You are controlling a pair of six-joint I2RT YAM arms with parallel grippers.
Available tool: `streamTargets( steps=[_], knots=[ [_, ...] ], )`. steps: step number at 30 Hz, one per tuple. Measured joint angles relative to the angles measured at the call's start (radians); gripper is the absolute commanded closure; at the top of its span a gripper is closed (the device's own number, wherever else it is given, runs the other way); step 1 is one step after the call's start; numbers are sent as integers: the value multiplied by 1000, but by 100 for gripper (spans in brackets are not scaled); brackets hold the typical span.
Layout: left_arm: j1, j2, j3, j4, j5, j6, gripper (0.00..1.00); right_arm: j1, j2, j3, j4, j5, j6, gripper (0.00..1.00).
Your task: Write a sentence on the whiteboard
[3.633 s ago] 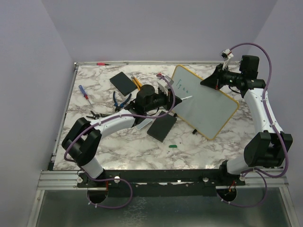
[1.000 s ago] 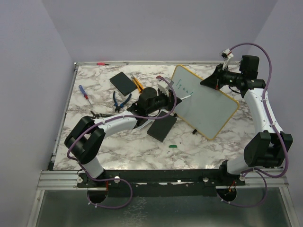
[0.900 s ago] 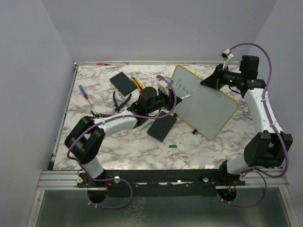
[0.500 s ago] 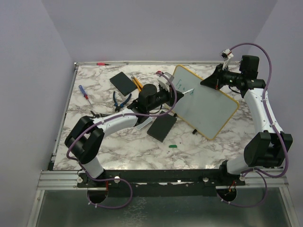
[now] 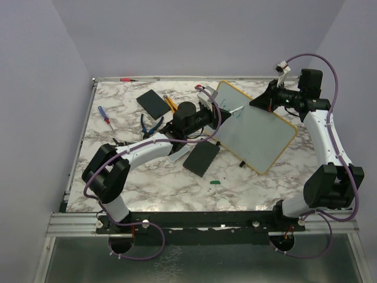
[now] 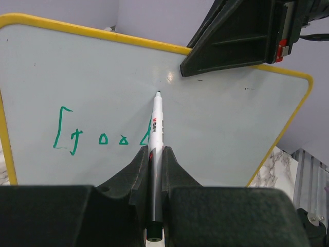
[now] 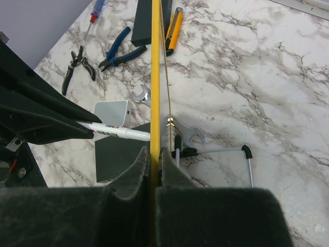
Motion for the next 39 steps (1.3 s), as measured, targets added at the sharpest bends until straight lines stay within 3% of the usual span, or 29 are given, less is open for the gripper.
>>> streamTargets(
  steps=[39],
  knots=[
    [0,-2,-154,41,12,-26,100,0,0,0,0,3,0,99]
  ],
)
